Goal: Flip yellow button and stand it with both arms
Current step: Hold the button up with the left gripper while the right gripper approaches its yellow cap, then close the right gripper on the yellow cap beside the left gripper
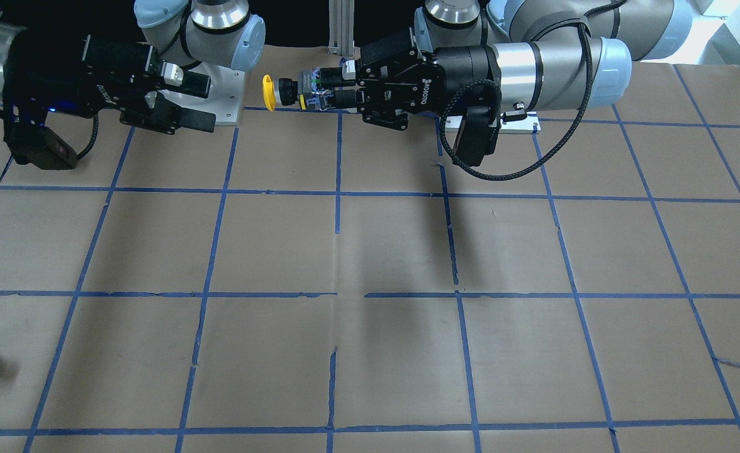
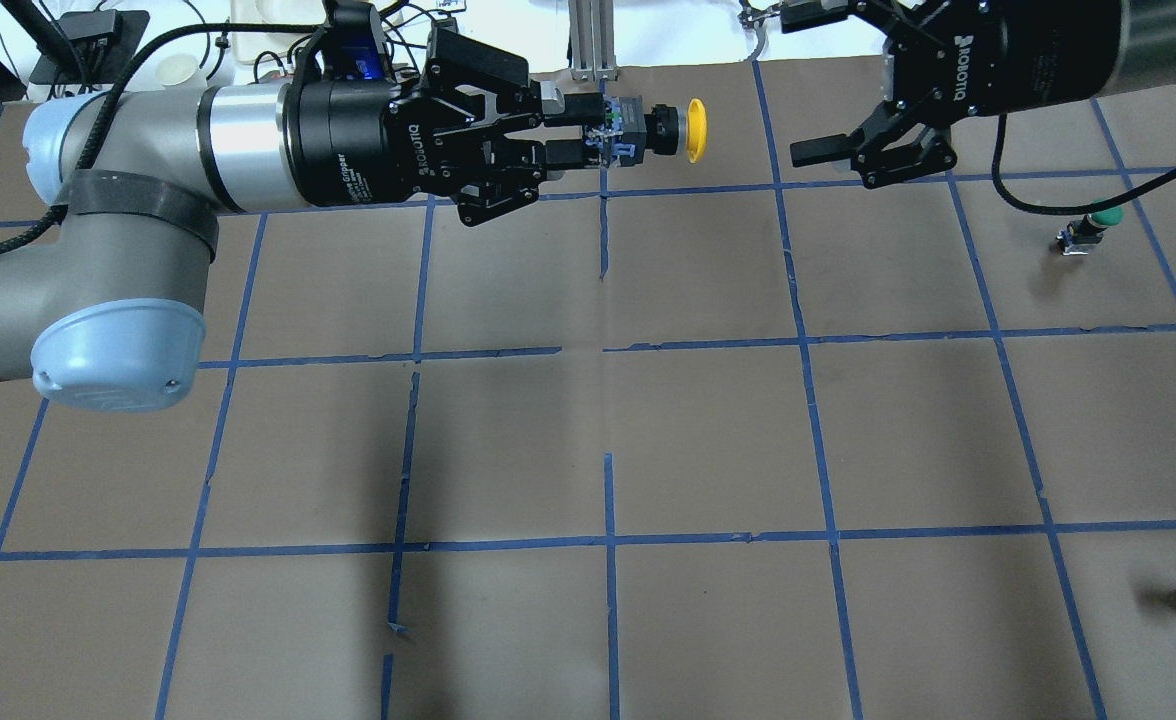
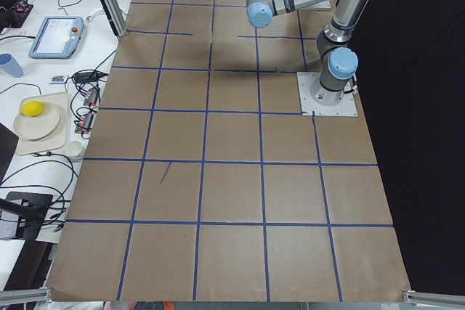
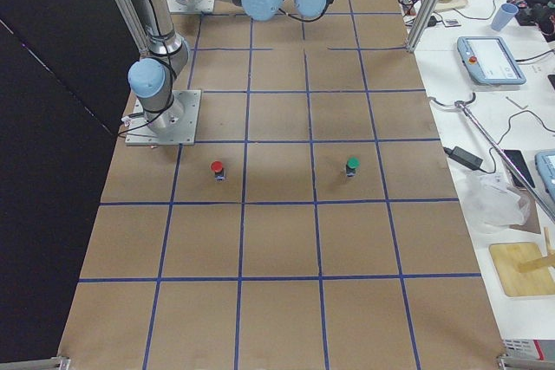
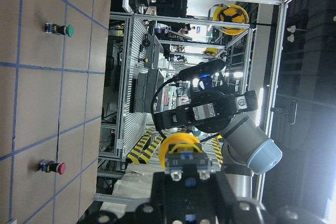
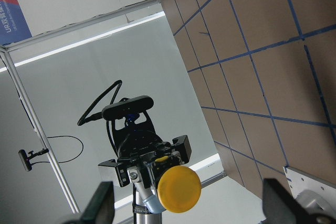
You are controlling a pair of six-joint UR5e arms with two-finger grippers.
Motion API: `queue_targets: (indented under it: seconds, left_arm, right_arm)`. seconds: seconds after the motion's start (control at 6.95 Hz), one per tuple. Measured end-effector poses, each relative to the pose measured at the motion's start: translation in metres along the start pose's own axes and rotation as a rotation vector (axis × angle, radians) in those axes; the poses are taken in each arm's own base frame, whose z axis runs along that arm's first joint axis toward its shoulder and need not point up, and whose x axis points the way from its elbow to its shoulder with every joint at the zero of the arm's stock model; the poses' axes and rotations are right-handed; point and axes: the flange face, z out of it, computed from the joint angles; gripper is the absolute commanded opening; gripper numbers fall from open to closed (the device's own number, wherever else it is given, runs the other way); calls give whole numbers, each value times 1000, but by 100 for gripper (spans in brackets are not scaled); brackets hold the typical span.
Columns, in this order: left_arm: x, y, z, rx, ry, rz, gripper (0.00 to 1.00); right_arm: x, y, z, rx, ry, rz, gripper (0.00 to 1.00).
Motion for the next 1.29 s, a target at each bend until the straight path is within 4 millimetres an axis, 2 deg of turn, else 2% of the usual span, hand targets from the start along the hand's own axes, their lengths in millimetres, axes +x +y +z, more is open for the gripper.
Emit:
queue_targets:
  seconds: [0.43,0.72,1.01,1.29]
  left_arm:
    - [0,0,0,0,-1,3,0]
    - [-1,-2,0,3,-2,17,0]
    - [0,-2,-1,5,-5,29,0]
    - [1,-1,-1,5,-5,32,0]
  right_arm:
    - [-11,-6,31,-21,23,-77,91]
    - [-11,-2,54,-57,22,-46,96]
    - [-11,-7,57,-22,-101,50,97]
    - [-8,-8,54,0,-153,88,99]
